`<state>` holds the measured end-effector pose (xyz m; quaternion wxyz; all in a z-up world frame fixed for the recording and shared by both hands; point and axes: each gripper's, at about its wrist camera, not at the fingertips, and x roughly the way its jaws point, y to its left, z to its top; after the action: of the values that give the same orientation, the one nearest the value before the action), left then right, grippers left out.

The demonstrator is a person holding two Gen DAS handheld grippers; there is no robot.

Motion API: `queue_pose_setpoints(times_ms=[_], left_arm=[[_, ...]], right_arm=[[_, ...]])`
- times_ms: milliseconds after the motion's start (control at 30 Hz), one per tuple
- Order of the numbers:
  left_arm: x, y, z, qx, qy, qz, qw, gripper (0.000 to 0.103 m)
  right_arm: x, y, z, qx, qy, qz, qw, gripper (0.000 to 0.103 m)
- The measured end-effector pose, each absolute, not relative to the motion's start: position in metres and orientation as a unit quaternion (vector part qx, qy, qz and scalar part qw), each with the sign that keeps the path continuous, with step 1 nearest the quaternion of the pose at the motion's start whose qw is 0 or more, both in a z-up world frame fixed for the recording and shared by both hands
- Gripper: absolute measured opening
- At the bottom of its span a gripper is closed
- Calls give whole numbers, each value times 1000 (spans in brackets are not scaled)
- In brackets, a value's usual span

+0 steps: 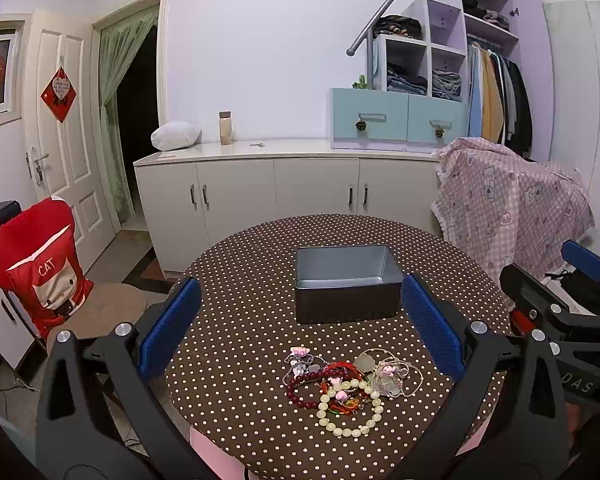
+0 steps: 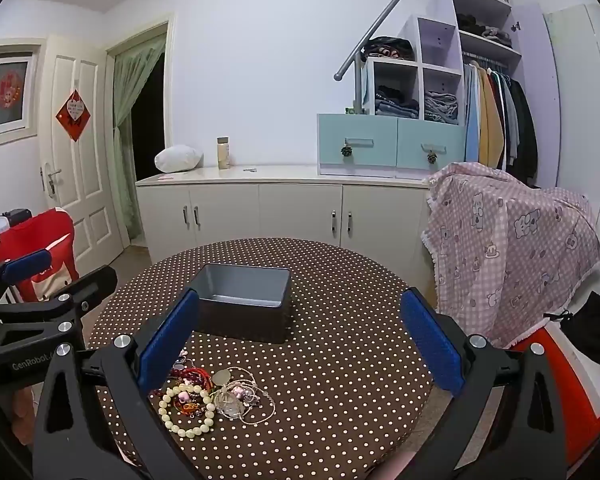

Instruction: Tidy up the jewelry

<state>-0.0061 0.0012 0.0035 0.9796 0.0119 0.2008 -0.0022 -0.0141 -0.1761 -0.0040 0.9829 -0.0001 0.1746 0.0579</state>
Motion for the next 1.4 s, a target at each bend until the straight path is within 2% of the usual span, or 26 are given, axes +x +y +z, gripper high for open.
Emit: queue_pose_setpoints(times_ms=[1400], left_arm=[[-6, 1, 5, 10, 201, 0, 980, 98]], right_arm=[[-13, -174, -4, 0, 180, 62, 982, 96]])
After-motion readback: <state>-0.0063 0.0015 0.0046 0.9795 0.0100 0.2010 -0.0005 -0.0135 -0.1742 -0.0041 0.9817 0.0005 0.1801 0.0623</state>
